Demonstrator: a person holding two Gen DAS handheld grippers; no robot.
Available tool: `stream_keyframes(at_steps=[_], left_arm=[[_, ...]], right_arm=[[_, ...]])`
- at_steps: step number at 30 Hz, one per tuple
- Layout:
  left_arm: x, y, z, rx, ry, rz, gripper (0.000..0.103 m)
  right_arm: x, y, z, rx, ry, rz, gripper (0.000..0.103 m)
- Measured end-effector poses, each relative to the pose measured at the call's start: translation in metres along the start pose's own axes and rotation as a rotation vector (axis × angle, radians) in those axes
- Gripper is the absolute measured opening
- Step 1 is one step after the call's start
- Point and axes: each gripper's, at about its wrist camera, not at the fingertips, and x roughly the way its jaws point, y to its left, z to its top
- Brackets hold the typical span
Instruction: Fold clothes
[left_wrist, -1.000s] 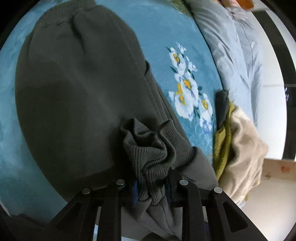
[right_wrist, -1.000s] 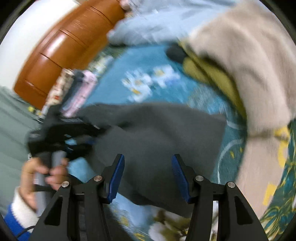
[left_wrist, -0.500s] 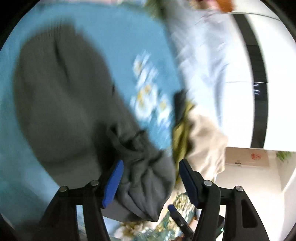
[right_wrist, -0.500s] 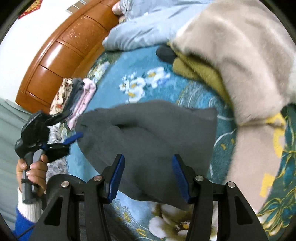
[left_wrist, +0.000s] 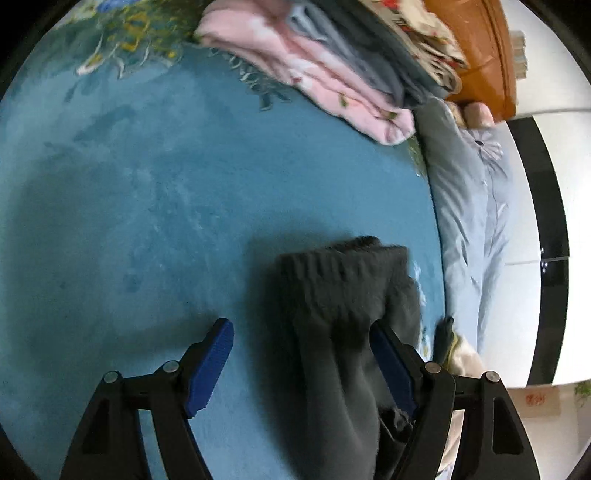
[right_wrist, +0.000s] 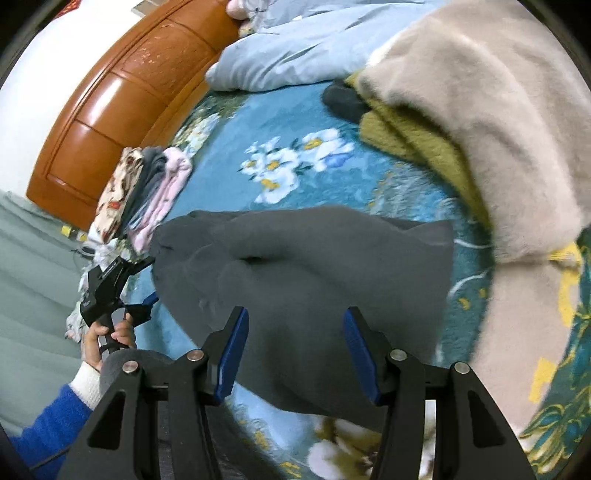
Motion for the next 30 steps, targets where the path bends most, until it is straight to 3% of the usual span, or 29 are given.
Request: stream_keyframes(at_steps=[5,7,11,14,21,25,30], left_arm=[[0.02,-0.015,0.001,0.027,-0.04,-0.04,0.077],[0.029,-0.026,0.004,0.056,-0.049,-0.032,0.06],[0.032,-0.044,0.01,0.102,-0.054,0.046,0.048],[0.019,-0.067,0.007,0.161,-0.069,0.059,0.04],[-0.054,-0.206,-0.066,0.67,-0.192,0.049,0.037],[-0.075,-0.282,-0.156,0.992,-0.243,0.002,0.037],[-0.046,-0.311,-0.265,1.237,-0.201,0.063,0.037]], right_arm=[[-0.003,-0.017,0.0,0.072,0.002,-0.037,0.055],[-0.003,-0.021,0.0,0.095,0.006,-0.041,0.055],[-0.006,-0.02,0.002,0.106,-0.004,-0.036,0.055],[-0.011,-0.017,0.003,0.1,-0.02,-0.028,0.055],[-0.023,-0.021,0.001,0.112,-0.066,0.007,0.055],[-0.032,-0.03,0.0,0.134,-0.099,0.019,0.055],[-0.047,-0.049,-0.003,0.178,-0.148,0.015,0.055]])
